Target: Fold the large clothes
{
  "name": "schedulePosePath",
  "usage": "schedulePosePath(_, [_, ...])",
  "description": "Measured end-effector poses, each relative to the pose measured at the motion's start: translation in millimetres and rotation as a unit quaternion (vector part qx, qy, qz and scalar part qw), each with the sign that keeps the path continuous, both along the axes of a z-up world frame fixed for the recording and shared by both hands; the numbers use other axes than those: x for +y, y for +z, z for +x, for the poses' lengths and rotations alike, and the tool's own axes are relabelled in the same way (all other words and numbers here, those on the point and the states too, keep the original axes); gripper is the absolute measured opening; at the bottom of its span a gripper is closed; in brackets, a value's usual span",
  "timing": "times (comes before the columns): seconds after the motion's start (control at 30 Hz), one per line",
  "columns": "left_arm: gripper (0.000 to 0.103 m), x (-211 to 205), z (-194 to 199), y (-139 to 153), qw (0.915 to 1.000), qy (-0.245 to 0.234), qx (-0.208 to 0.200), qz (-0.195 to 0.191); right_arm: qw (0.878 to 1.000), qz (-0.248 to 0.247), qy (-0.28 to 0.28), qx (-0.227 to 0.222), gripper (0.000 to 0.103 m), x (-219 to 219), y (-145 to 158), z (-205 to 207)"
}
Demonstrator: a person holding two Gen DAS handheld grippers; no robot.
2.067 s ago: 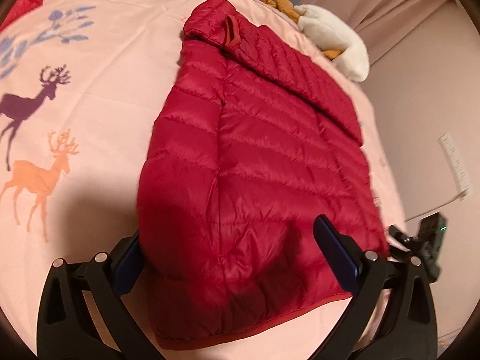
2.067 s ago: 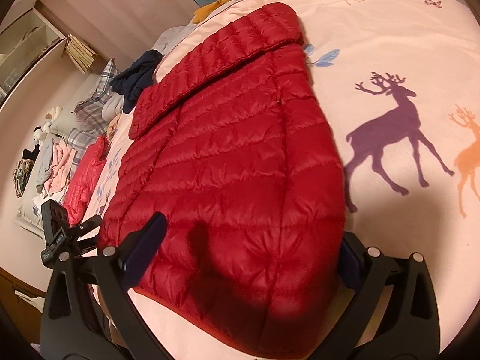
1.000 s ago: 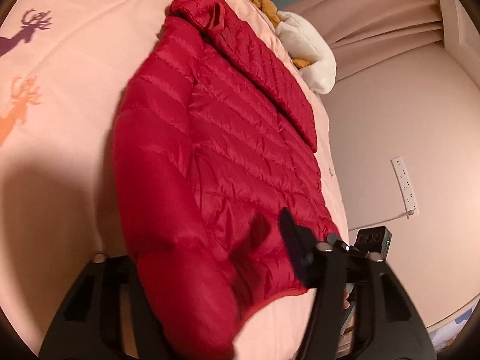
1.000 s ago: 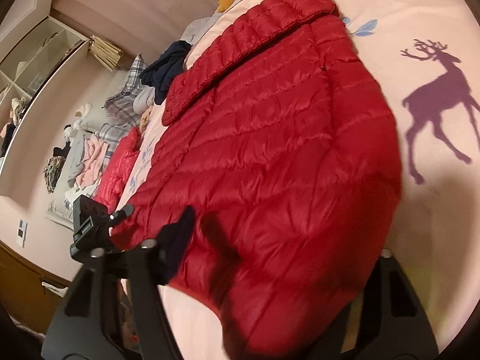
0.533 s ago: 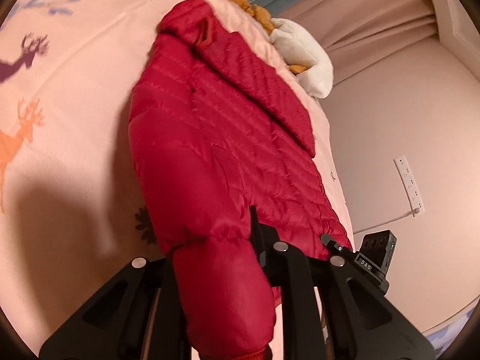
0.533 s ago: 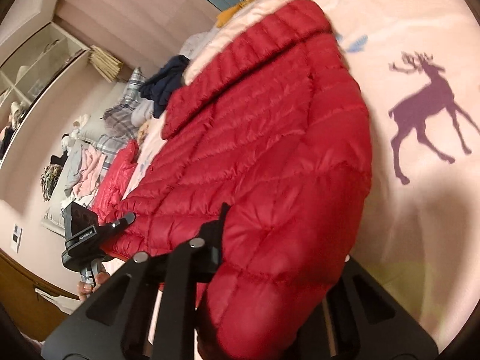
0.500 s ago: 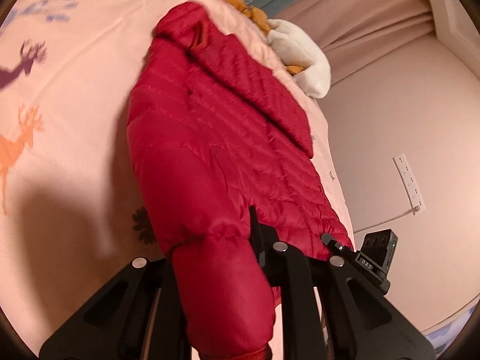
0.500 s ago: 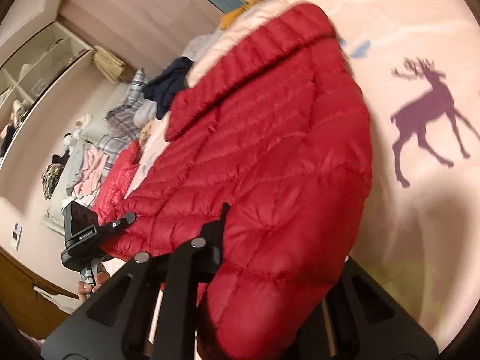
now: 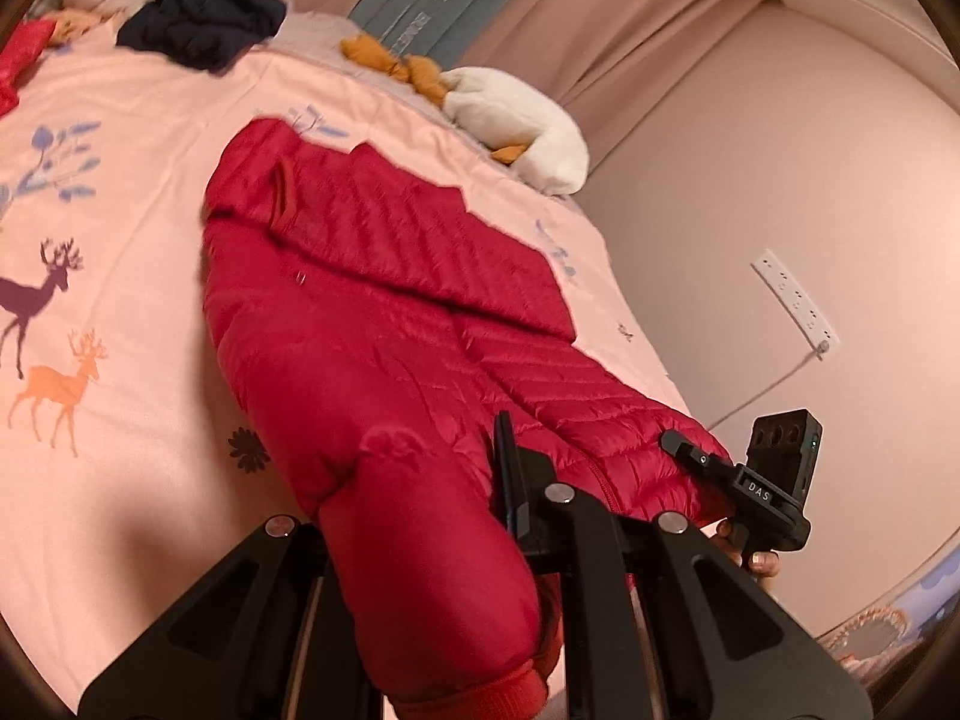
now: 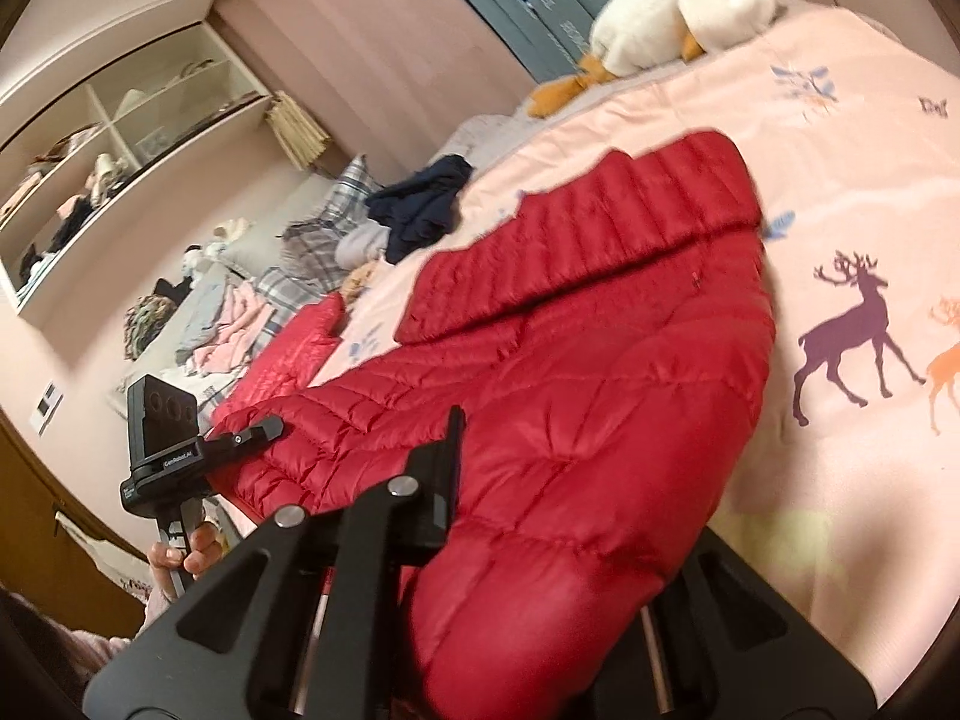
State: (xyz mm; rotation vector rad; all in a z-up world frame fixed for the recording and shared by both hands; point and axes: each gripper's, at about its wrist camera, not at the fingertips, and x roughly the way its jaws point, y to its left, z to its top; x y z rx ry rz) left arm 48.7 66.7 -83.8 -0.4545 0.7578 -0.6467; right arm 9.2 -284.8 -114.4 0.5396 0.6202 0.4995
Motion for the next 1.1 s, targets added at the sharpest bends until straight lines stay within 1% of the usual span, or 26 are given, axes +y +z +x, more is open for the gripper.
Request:
schedulePosePath(0.23, [0.013, 3, -28, 35, 0.9985, -0.017, -0.051, -0.003, 0.998, 0.015, 0.02, -0.055, 0.011, -5, 33, -31])
schedulePosePath(0.37, [0.013, 7, -47, 52, 0.9967, -0.027, -0.075, -0.015, 0.995, 0.01, 0.041, -0.09, 0.012, -4, 53, -50])
schedulePosePath(0.5, [0.013, 12, -67, 67, 0.994, -0.039, -0.099, -0.024, 0.989, 0.02, 0.073, -0.131, 0.012, -5, 70, -72])
schedulePosePath(0.67, [0.014, 18, -93, 83, 0.9897, -0.055, -0.13, -0.025, 0.98, 0.023, 0.093, -0.176, 0.012, -9, 87, -97])
schedulePosePath(0.8, [0.014, 19, -110, 95, 0.9838, -0.075, -0.16, -0.031, 0.972, 0.026, 0.105, -0.209, 0.012, -10, 100, -115])
schedulePosePath(0.9, [0.014, 21, -124, 106, 0.9768, -0.091, -0.189, -0.043, 0.965, 0.036, 0.113, -0.236, 0.013, -13, 111, -126])
schedulePosePath(0.93, [0.014, 22, -127, 110, 0.9742, -0.097, -0.197, -0.052, 0.963, 0.037, 0.114, -0.241, 0.013, -14, 113, -128])
schedulePosePath(1.03, [0.014, 23, -129, 115, 0.9696, -0.105, -0.208, -0.073, 0.958, 0.04, 0.119, -0.26, 0.014, -15, 122, -135])
schedulePosePath(1.1, [0.014, 23, -127, 115, 0.9692, -0.103, -0.21, -0.076, 0.957, 0.036, 0.115, -0.265, 0.014, -16, 125, -135])
